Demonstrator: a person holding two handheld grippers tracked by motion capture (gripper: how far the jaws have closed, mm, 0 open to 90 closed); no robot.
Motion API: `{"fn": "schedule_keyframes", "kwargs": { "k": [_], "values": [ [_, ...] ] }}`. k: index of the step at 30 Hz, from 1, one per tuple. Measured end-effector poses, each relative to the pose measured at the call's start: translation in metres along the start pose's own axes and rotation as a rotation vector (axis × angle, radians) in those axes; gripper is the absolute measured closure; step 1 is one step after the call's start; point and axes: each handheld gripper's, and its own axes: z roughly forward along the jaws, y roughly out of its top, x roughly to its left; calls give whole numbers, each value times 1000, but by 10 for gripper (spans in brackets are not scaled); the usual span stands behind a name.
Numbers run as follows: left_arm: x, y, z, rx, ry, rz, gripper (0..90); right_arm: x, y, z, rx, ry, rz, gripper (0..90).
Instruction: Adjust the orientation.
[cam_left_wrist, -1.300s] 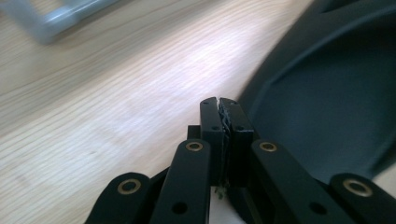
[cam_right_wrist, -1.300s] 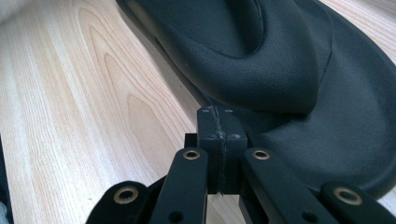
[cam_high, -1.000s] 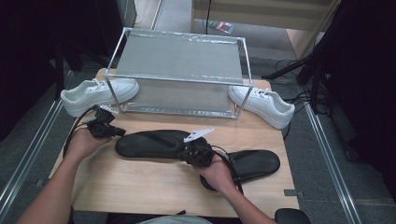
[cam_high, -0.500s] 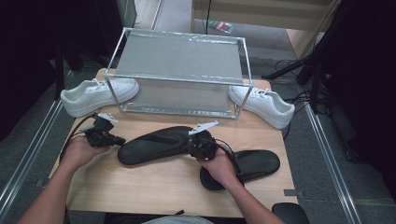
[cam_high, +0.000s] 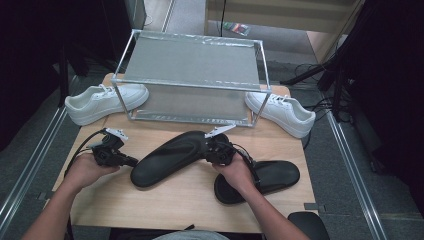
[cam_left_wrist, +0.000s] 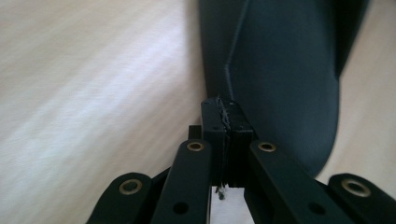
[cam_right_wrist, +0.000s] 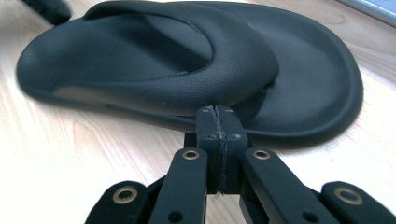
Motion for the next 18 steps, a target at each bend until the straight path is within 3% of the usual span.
{"fn": "schedule_keyframes", "kwargs": {
  "k": [3,8,18],
  "values": [
    [-1,2,-2,-33,-19,2,899,-2,0,-2,0,1,11,900],
    [-2,13,-9,-93,42,18,899,4,-3,-2,0,1,-5,900],
    [-1,38,4,-84,77,52,896,31,-15,-3,-3,15,-51,900]
  ]
}}
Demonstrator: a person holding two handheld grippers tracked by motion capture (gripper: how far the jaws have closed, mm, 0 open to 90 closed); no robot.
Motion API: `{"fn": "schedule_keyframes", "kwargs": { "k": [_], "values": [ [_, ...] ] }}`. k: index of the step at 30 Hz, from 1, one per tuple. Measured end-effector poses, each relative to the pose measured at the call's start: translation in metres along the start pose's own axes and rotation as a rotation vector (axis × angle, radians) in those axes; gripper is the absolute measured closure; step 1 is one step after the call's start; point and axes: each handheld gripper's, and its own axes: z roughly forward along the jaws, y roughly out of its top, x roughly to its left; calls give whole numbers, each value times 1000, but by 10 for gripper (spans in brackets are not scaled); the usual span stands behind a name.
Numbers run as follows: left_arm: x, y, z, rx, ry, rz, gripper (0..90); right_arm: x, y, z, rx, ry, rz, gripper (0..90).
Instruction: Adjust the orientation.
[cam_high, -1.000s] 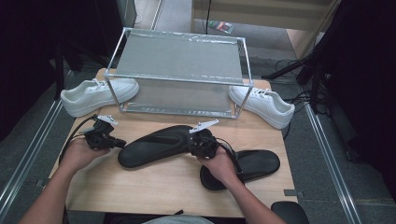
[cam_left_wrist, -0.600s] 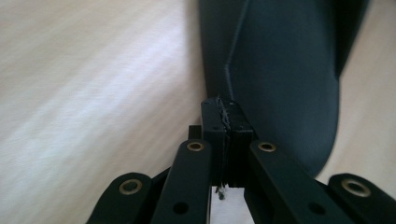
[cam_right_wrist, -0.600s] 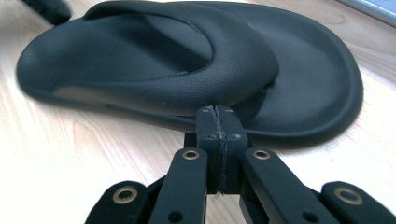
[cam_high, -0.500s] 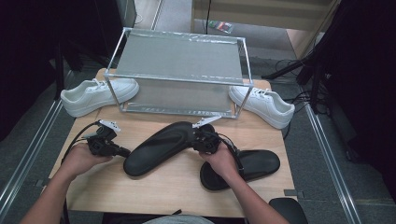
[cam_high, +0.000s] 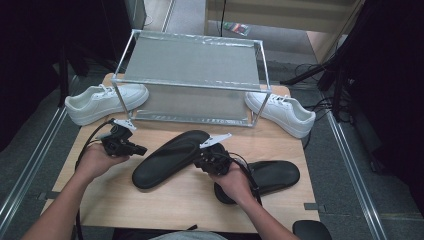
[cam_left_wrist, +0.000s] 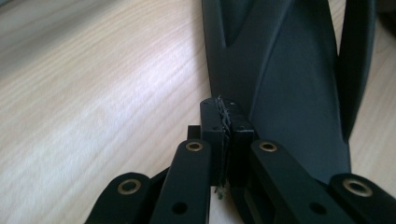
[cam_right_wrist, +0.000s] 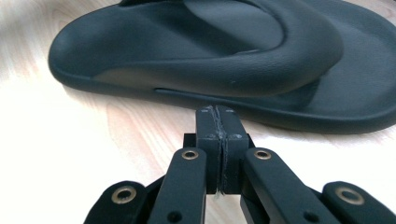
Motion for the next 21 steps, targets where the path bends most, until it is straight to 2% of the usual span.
{"fn": "schedule_keyframes", "kwargs": {
  "k": [8,12,15,21],
  "values": [
    [-3,11,14,28,-11,33,884,7,-5,-1,-13,-2,-6,900],
    [-4,10,15,27,-14,26,887,6,-6,1,-13,3,1,895],
    [-6,8,16,28,-37,25,887,4,-4,3,-14,-3,1,900],
    [-17,3,15,35,-42,34,887,-1,-3,10,11,-19,2,900]
  ]
}}
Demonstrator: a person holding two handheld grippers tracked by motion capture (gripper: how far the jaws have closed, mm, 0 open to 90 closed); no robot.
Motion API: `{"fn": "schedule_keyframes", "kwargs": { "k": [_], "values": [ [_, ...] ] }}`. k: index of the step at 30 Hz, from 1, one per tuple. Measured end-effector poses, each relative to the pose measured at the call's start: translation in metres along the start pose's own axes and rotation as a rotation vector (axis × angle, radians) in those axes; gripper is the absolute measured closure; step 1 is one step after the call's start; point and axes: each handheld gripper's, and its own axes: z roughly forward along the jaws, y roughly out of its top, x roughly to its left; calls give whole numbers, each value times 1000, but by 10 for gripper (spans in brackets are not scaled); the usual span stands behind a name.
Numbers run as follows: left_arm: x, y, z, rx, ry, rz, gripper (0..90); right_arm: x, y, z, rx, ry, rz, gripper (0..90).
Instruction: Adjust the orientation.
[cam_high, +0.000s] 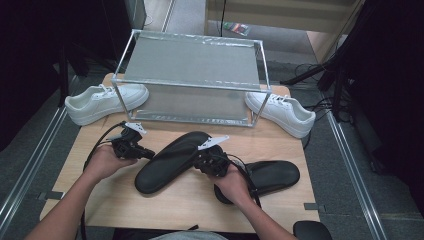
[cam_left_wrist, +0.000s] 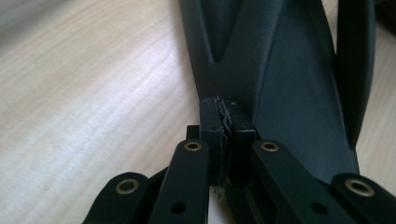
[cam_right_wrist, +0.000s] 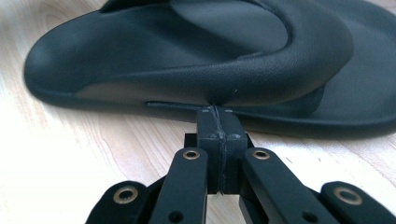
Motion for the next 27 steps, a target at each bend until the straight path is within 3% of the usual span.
{"fn": "schedule_keyframes", "kwargs": {
  "k": [16,24,27],
  "values": [
    [-25,-12,1,25,-29,3,887,-7,10,6,10,-19,2,900],
    [-37,-10,6,29,-48,23,888,-14,13,5,16,-39,24,900],
    [-40,-9,9,25,-66,11,890,-16,12,6,21,-52,22,900]
  ]
}}
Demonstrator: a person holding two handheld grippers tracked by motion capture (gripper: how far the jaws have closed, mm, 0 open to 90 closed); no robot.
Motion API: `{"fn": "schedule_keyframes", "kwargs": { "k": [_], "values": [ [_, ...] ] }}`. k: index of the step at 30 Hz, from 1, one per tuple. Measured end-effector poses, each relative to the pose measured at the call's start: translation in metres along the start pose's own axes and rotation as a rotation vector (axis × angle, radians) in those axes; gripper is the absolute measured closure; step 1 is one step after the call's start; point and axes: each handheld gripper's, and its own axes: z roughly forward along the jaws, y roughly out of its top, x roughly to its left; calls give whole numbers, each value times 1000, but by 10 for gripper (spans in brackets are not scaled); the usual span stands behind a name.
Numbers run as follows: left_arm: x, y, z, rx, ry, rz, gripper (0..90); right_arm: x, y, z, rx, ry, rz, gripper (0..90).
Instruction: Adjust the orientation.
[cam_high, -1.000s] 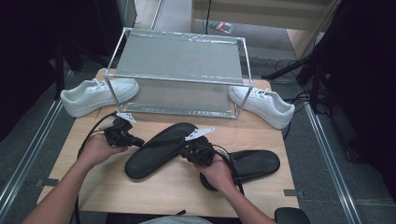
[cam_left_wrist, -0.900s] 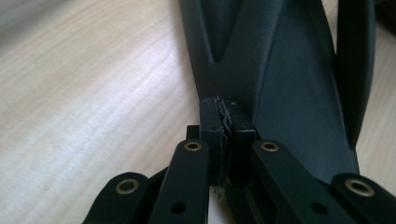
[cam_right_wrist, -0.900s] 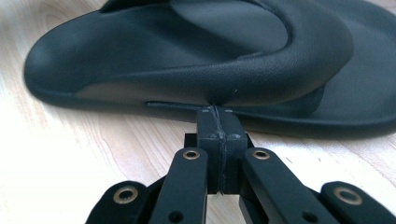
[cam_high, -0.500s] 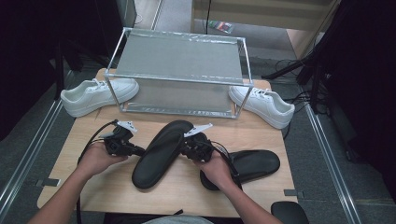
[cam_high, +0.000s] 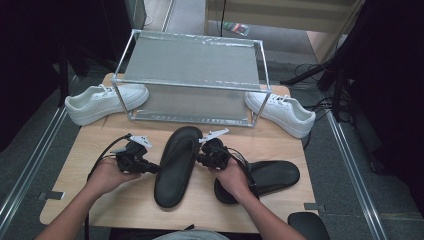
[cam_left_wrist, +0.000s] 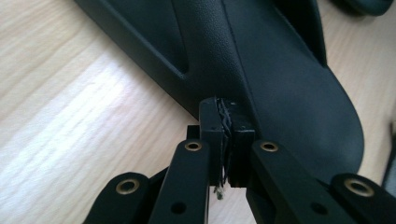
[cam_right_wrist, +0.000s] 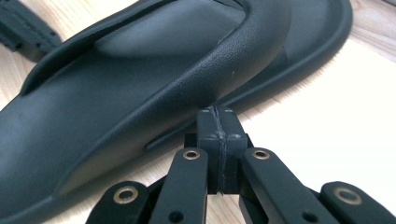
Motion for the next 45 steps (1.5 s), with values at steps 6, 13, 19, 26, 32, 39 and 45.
{"fn": "schedule_keyframes", "kwargs": {
  "k": [6,13,19,26,32,39,45],
  "values": [
    [-10,6,8,19,-28,34,882,-5,-1,-5,-6,-15,33,900],
    [-17,15,16,29,-54,41,877,-10,-3,-10,-12,-32,60,900],
    [-20,21,15,-9,-74,62,869,-11,-3,-17,-34,-26,55,874],
    [-9,21,-2,-90,-33,31,705,-4,-5,-38,-118,13,51,724],
    [-3,27,-13,-133,18,-5,494,-2,-9,-38,-115,38,61,625],
    [-4,33,-25,-184,31,-13,414,4,-9,-33,-96,34,48,586],
    [-3,41,-33,-187,41,-15,434,6,-11,-31,-79,35,44,573]
  ]
}}
